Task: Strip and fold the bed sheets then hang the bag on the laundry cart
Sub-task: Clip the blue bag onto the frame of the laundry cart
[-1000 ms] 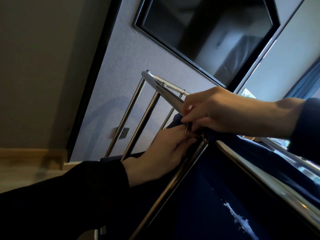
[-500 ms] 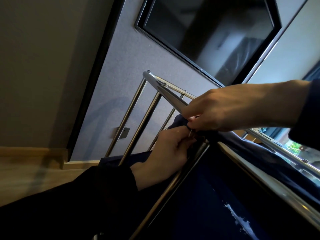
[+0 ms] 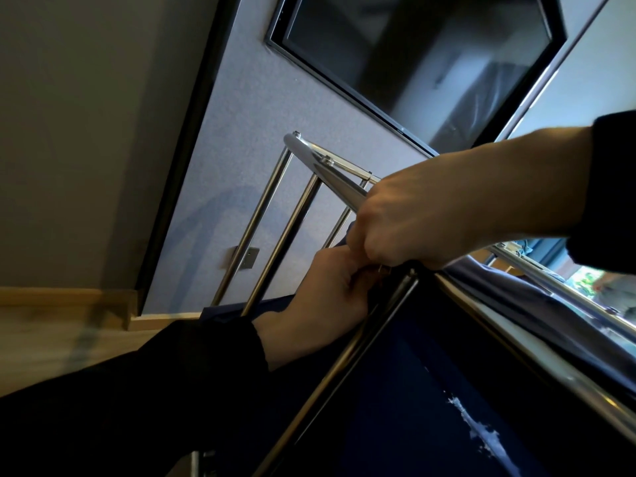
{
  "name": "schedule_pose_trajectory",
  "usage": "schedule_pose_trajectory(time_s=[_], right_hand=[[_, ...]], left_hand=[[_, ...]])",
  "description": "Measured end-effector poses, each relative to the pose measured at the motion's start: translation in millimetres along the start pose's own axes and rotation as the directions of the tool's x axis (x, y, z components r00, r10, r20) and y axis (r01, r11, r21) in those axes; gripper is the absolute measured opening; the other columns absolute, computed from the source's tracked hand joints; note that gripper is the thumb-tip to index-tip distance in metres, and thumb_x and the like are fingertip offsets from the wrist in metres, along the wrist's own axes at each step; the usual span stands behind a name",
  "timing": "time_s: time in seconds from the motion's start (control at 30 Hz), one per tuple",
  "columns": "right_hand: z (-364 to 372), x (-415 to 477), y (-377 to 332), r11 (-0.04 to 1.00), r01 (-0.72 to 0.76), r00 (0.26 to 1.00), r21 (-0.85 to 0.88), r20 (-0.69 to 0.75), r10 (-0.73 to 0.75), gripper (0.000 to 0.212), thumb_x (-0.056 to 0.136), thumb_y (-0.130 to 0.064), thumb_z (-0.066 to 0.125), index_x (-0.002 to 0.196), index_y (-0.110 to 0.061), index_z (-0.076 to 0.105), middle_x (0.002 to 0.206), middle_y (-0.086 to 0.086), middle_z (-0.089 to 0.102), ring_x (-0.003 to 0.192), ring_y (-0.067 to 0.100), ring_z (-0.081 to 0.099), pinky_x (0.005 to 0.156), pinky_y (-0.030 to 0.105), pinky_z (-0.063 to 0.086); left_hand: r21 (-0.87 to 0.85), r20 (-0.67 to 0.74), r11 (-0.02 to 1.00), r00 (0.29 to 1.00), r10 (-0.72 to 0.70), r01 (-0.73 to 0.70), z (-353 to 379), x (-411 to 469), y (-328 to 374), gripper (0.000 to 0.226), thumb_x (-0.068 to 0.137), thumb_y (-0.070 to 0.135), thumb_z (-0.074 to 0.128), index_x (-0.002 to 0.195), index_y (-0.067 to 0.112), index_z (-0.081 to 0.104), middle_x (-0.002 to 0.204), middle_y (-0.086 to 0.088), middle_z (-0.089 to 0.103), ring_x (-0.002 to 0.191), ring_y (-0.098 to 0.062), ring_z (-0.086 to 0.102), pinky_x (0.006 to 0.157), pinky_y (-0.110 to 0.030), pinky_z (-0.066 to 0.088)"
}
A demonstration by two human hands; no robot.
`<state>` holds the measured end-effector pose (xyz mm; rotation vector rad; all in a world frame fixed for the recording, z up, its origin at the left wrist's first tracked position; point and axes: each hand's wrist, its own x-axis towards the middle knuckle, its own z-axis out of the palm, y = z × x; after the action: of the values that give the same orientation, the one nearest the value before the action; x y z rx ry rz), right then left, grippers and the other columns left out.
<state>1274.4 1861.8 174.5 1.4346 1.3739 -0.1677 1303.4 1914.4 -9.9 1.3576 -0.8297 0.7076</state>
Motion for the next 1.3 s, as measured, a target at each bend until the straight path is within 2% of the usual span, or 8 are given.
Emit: schedule_pose_trajectory(time_s=[0.1,0.27,0.37,0.47,0.6,0.73,0.83,1.3], right_hand=[[-4.9,0.7,-3.7,0.998,-0.068,0.996,0.017,0.066,0.067,0.025,0.061,-0.005,0.064,0.058,-0.018,0.043,0.065,0.003,0.060,0.053,0.020,0.055,0.046,0.026,0.042],[-7.3,7.8,-6.8,0.976,-0.209,0.941,0.055,0.282,0.186,0.030,0.075,-0.009,0.054,0.060,-0.020,0.030,0.081,0.002,0.059,0.072,0.022,0.059,0.065,0.037,0.053],[-8.4,6.9,-4.1,0.972,-0.233,0.942,0.042,0.258,0.214,0.014,0.069,-0.009,0.056,0.061,-0.016,0.045,0.075,0.004,0.060,0.067,0.024,0.057,0.061,0.038,0.052],[-5.6,3.3,-2.5,0.967,-0.245,0.954,0.065,0.193,0.228,0.004,0.067,-0.010,0.057,0.063,-0.012,0.056,0.070,0.007,0.060,0.063,0.025,0.056,0.056,0.039,0.050],[-0.1,1.3,-1.1,0.954,-0.257,0.964,0.152,0.112,0.242,0.019,0.065,-0.007,0.057,0.055,-0.016,0.043,0.066,0.008,0.057,0.060,0.028,0.055,0.052,0.041,0.050],[-1.9,3.0,-4.4,0.931,-0.309,0.949,0.195,0.120,0.290,0.025,0.066,-0.009,0.056,0.056,-0.020,0.036,0.068,0.008,0.058,0.061,0.028,0.055,0.054,0.041,0.050],[-3.6,5.8,-7.9,0.924,-0.359,0.927,0.136,0.171,0.335,0.002,0.068,-0.011,0.057,0.069,-0.011,0.055,0.068,0.006,0.057,0.061,0.026,0.056,0.055,0.039,0.051],[-20.1,16.7,-17.8,0.972,-0.232,0.948,-0.046,0.211,0.236,0.008,0.077,-0.010,0.055,0.073,-0.015,0.061,0.070,0.005,0.062,0.066,0.027,0.061,0.059,0.037,0.052]], left_hand=[[0.021,-0.073,0.997,0.994,0.077,-0.076,3.2,0.3,0.6,0.012,0.078,-0.009,0.055,0.073,-0.005,0.066,0.064,-0.007,0.063,0.067,-0.016,0.061,0.055,-0.018,0.045],[0.085,-0.159,0.989,0.979,0.129,-0.117,11.8,-6.7,2.4,0.020,0.076,-0.018,0.056,0.075,0.001,0.065,0.066,0.008,0.056,0.061,0.003,0.052,0.058,-0.004,0.033],[0.000,-0.131,0.998,0.989,0.061,-0.062,11.4,-10.2,3.9,0.021,0.081,-0.014,0.056,0.079,0.007,0.061,0.072,0.016,0.052,0.065,0.008,0.050,0.060,-0.007,0.035],[-0.178,-0.067,0.983,0.997,-0.046,0.033,8.6,-9.9,7.7,0.005,0.084,-0.002,0.060,0.086,0.000,0.064,0.080,-0.005,0.065,0.072,-0.008,0.063,0.065,-0.020,0.050],[-0.279,-0.053,0.951,0.987,-0.154,0.134,9.8,-9.8,14.1,0.005,0.084,-0.008,0.061,0.086,-0.005,0.064,0.081,-0.010,0.068,0.076,-0.010,0.066,0.070,-0.015,0.051],[-0.262,-0.145,0.947,0.963,-0.229,0.186,18.4,-12.0,18.1,0.008,0.081,-0.005,0.059,0.082,0.000,0.065,0.079,-0.007,0.068,0.076,-0.015,0.066,0.070,-0.029,0.055],[-0.282,-0.173,0.936,0.948,-0.268,0.213,20.9,-11.3,20.2,0.008,0.081,-0.007,0.059,0.078,-0.001,0.064,0.077,-0.009,0.067,0.072,-0.012,0.065,0.066,-0.022,0.051],[-0.377,-0.217,0.870,0.883,-0.417,0.318,24.0,-14.8,33.4,0.022,0.081,-0.016,0.055,0.085,0.001,0.066,0.080,-0.014,0.070,0.071,-0.006,0.064,0.063,-0.014,0.049]])
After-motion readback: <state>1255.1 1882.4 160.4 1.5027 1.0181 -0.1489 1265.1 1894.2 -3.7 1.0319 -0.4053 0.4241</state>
